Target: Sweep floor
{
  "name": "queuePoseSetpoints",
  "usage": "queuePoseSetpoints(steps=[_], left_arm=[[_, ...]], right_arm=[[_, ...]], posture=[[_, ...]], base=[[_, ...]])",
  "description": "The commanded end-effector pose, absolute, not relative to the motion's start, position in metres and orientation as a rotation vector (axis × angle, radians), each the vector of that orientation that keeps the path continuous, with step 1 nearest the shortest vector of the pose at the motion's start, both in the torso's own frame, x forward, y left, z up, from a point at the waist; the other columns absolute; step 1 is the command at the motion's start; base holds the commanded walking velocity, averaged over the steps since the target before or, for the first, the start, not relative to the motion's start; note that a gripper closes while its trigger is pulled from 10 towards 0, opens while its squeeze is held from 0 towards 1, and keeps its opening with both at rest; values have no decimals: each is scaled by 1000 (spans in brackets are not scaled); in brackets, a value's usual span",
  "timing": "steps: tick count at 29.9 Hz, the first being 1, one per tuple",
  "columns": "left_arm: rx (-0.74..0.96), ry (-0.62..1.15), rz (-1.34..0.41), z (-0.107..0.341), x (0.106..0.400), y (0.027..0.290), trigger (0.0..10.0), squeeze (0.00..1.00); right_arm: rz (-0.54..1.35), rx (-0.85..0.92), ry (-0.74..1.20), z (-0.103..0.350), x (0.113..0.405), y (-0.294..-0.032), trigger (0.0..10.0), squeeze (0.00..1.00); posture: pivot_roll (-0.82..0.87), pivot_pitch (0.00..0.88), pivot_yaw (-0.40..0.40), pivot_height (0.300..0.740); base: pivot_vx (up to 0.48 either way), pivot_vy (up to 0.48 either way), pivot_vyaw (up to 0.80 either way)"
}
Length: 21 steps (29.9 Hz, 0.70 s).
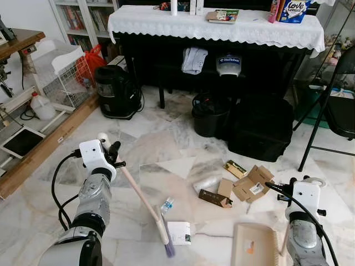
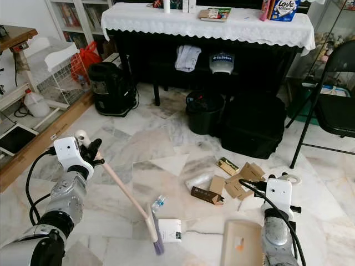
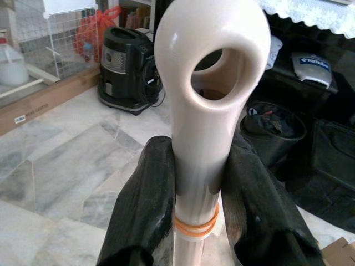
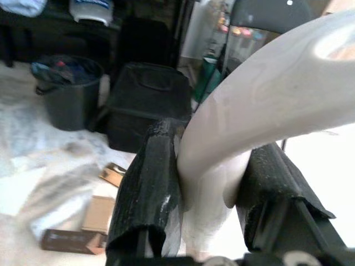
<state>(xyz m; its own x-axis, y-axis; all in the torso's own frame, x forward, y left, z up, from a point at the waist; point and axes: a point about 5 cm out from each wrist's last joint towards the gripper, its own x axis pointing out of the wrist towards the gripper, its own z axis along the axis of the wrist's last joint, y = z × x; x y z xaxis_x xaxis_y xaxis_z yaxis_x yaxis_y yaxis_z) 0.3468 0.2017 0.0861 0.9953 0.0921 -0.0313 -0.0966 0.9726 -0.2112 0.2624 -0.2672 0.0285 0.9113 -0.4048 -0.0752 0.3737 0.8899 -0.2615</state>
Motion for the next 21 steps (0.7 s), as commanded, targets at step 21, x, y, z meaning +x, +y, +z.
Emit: queuePoseSetpoints(steps=[21], left_arm=[[-203,-52,69,106,354,214,10000,0]], right_arm=[[-275,-23,161,19,269,-246,10000,0]], posture=[[-127,0,38,740]], base=[[0,0,0]])
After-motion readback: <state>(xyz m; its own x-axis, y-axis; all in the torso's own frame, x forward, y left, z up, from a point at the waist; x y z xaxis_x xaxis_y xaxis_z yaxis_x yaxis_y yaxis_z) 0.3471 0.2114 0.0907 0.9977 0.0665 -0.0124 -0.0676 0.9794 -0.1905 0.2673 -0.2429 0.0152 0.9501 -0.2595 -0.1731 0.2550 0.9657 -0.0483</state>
